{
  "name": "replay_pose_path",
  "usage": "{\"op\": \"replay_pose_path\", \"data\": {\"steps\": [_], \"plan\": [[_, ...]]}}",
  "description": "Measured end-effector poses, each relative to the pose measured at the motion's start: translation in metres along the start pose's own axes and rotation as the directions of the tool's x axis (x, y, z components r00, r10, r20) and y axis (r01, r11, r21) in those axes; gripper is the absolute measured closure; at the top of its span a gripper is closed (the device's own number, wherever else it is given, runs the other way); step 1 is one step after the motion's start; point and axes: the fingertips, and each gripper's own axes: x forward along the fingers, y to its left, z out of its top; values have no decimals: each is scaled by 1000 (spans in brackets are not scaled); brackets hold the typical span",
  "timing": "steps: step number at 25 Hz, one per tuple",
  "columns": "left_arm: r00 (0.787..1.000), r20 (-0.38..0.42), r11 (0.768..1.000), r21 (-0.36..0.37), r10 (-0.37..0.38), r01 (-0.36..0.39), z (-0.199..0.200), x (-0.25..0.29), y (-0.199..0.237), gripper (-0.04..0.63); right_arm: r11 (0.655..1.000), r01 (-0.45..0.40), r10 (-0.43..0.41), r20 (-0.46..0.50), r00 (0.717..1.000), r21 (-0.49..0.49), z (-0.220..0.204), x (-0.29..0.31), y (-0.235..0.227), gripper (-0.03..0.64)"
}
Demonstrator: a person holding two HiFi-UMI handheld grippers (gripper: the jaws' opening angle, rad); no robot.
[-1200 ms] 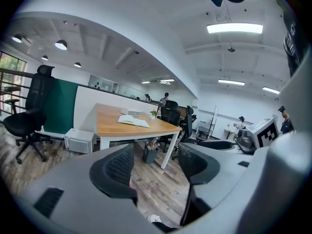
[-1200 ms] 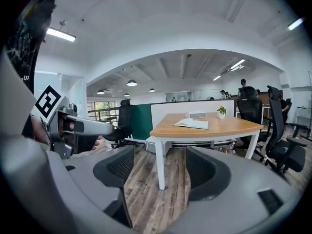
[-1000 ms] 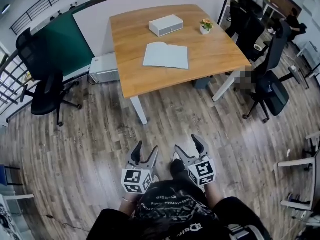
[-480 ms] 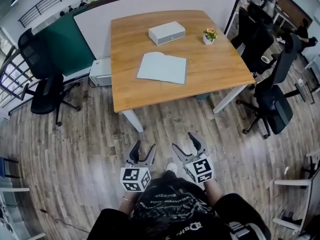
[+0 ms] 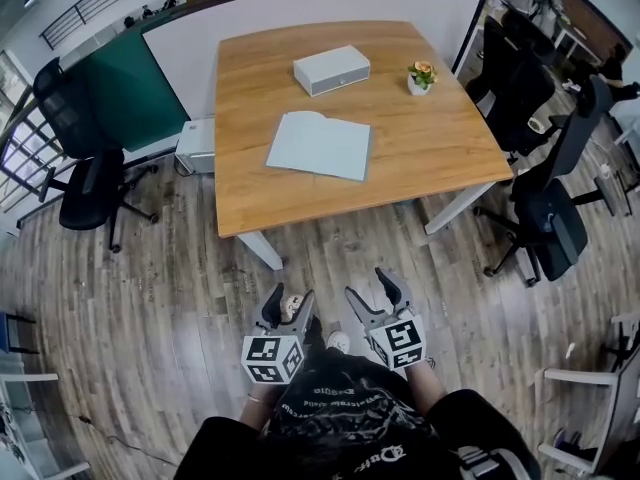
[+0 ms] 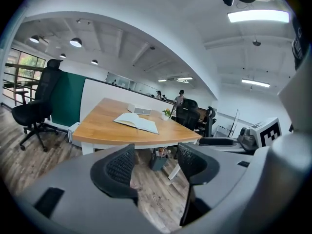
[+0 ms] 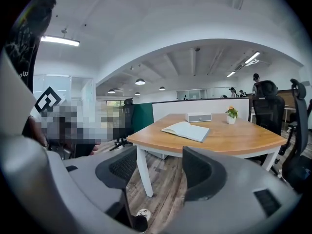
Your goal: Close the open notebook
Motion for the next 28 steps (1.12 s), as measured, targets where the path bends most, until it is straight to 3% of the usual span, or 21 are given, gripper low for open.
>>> {"op": "replay_pose_path", "data": {"steps": [6, 21, 28], "plan": [[1000, -19, 1000, -23, 13, -14, 7, 40, 28, 295, 1000, 18, -18, -19, 1000, 9, 3, 29, -20, 333], [997, -68, 998, 57, -36, 40, 89, 178, 111, 296, 988, 144, -142, -39, 989, 54, 59, 158, -96, 336], [996, -73, 996, 68, -51, 56, 122, 222, 155, 296, 976, 211, -209, -35, 977, 48, 82, 211, -114, 370]]}}
